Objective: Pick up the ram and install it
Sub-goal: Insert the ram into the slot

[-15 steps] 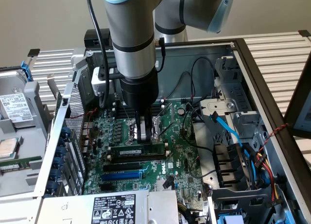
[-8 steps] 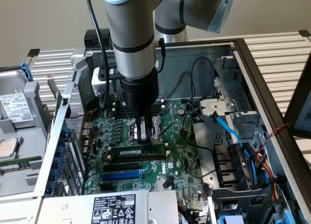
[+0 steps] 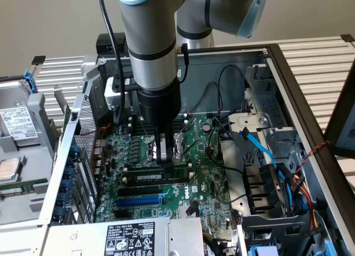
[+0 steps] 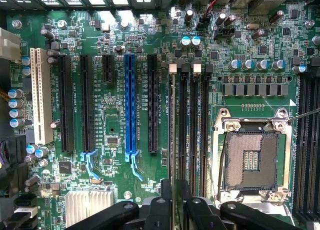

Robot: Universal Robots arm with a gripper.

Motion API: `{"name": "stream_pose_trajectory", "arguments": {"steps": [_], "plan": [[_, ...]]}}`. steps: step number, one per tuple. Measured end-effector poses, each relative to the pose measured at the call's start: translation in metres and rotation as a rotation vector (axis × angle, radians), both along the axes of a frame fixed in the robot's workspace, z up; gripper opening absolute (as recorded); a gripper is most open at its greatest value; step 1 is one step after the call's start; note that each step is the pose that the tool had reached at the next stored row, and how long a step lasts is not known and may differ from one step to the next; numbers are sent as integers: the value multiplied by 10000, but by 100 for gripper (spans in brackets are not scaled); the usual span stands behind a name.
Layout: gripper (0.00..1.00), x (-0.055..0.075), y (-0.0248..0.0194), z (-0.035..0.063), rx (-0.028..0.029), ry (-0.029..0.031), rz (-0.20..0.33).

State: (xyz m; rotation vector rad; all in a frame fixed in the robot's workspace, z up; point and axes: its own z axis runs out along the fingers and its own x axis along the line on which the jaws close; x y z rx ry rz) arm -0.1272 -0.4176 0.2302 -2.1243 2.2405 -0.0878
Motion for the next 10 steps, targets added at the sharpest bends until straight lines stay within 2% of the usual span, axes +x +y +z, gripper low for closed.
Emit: {"name": "stream_pose_trajectory", "arguments": {"steps": [8,10], "plan": [[20,0,0,0,0,0,0],[20,0,0,41,1,0,-1]]}}
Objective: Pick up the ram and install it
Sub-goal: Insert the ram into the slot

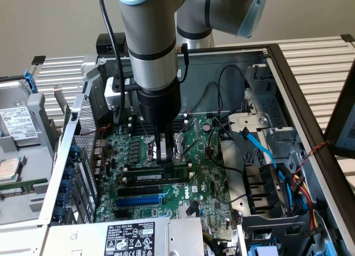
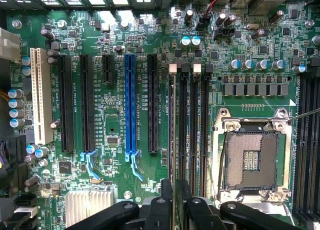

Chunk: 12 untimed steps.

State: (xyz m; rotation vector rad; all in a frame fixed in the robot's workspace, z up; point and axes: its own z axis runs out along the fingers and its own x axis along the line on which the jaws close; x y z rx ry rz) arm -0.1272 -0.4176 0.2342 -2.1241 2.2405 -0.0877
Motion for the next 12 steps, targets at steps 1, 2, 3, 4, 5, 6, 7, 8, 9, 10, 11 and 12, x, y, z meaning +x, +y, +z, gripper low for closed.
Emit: {"name": "stream_pose_trajectory", "arguments": {"steps": [1,2,3,4,5,6,7,8,9,10,11,12], "plan": [[20,0,0,43,-1,2,0],[20,0,0,88,-1,4,0],[20,0,-1,125,-2,5,0],[20,0,-1,162,-1,6,0],[20,0,0,188,-1,6,0],[20,0,0,200,-2,8,1],[20,0,0,199,0,6,1],[20,0,0,199,-1,7,1],[20,0,0,199,-1,7,1],[20,0,0,199,-1,7,1],[20,0,0,199,-1,6,1],[20,0,-1,200,-1,7,1]]}}
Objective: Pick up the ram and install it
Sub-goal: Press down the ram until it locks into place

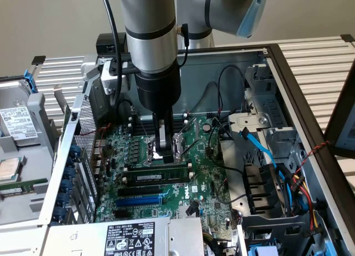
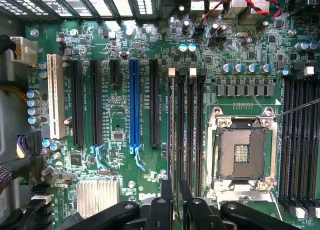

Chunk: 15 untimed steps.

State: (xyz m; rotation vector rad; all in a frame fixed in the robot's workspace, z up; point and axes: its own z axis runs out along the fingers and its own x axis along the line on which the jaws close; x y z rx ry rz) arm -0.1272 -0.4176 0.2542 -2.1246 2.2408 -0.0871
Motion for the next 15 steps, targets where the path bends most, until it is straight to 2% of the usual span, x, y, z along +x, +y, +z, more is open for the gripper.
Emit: {"name": "stream_pose_trajectory", "arguments": {"steps": [9,11,12,15], "plan": [[20,0,0,0,0,0,0],[22,0,0,0,0,0,0],[28,0,0,0,0,0,0],[28,0,0,0,0,0,0]]}}
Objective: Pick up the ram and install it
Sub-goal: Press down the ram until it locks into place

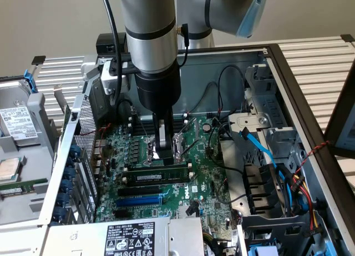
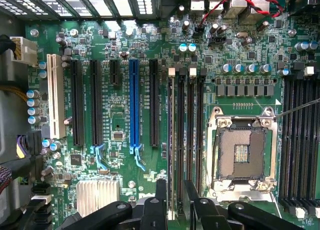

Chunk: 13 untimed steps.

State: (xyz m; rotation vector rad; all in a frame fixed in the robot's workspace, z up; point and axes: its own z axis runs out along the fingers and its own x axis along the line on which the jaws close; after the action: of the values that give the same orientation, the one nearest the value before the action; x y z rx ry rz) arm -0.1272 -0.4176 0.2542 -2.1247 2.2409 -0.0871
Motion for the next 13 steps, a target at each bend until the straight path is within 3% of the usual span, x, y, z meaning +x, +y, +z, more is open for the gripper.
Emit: {"name": "stream_pose_trajectory", "arguments": {"steps": [6,8,9,13], "plan": [[28,0,0,0,0,0,0],[26,0,0,0,0,0,0],[19,0,0,0,0,0,-3],[16,0,0,0,19,0,-164]]}}
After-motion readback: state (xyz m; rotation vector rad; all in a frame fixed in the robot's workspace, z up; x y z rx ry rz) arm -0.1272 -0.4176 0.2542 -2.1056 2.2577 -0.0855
